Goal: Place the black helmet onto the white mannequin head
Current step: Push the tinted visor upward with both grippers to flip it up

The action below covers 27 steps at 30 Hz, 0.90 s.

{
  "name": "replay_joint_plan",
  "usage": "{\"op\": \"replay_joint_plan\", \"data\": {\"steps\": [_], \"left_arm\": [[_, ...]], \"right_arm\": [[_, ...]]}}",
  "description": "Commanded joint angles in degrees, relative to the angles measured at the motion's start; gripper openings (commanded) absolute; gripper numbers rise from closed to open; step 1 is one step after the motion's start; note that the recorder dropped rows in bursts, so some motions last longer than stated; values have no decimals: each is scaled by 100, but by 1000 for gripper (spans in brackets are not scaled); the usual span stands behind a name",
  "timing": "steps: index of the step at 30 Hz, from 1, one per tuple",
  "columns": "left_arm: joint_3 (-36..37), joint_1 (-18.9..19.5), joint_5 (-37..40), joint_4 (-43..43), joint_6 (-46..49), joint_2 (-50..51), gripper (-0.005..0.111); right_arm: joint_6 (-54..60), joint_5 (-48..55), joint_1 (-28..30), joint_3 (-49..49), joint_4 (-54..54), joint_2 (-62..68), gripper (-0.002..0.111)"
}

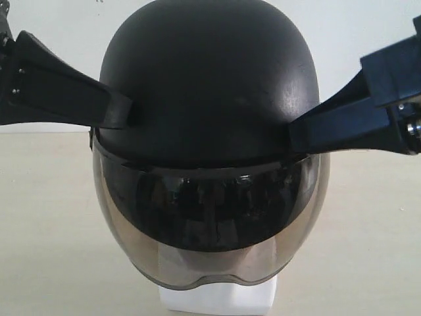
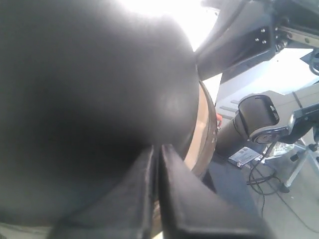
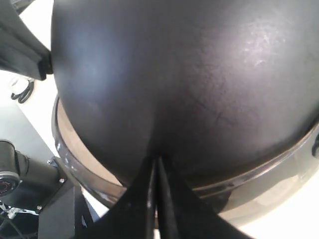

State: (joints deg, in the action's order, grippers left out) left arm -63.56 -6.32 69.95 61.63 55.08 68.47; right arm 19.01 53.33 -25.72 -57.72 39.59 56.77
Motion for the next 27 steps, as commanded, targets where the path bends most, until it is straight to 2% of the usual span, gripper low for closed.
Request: {"op": "replay_joint_plan", "data": {"steps": [1, 11, 27], "left_arm": [[234, -36, -92, -163, -63, 3, 4], [756, -36, -245, -153, 114, 3, 4], [768, -36, -206, -89, 127, -20, 4]], "right_arm": [[81, 134, -7, 107, -162, 48, 0], [104, 188, -7, 107, -196, 48, 0], [90, 148, -7, 107, -285, 48, 0]]}}
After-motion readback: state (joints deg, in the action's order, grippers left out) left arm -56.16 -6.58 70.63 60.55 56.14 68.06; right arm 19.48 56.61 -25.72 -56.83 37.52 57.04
